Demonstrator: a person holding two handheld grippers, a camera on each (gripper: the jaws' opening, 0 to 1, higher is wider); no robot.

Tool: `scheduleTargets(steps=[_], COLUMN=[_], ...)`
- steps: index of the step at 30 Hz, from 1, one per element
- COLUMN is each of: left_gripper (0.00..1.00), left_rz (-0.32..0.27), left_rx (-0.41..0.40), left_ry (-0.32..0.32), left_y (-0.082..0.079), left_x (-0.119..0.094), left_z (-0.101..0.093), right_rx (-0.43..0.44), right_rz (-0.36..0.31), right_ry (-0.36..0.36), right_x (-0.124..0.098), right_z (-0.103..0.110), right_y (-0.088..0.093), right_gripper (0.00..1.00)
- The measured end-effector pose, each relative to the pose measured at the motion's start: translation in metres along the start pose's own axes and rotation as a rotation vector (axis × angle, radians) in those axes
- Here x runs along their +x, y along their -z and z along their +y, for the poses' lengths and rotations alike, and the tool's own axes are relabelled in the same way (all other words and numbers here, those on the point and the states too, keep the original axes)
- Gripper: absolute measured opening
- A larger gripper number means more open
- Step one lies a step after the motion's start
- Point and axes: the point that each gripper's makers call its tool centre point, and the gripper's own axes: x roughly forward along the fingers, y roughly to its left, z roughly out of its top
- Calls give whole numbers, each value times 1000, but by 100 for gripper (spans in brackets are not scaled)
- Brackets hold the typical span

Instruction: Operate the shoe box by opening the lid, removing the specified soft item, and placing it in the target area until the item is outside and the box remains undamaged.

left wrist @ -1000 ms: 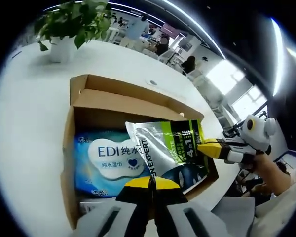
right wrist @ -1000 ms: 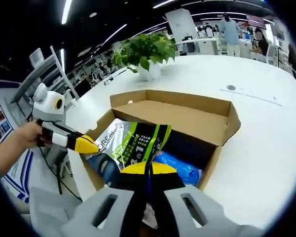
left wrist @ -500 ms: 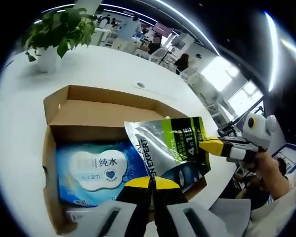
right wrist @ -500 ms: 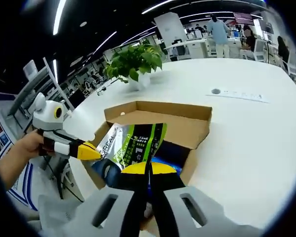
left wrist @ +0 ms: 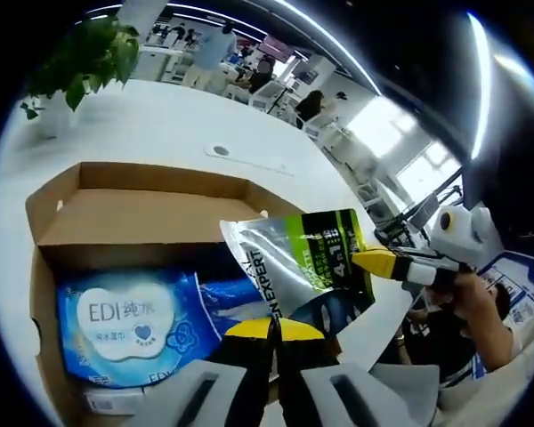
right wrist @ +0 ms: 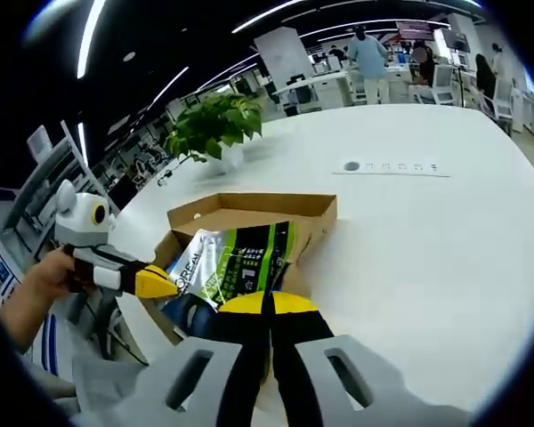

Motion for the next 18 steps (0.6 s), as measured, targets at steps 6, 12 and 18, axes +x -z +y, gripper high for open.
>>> scheduleTargets(steps=[6,12,18], left_gripper=[0,0,0], left_rz=[16,21,30], left_rx=[20,24,47], left_ry=[26,41,50], left_y=[-2,-5,-7], left_x=[13,24,36], left_z=[-16,-28,-41], right_rx=[20,33,49], right_rz=[0,0,-1], right_ry=[27,47,65], right_x=[-11,-18,-28], right_z=[-18,-33,-50], right_y=[0,-1,-1], right_gripper=[0,0,0])
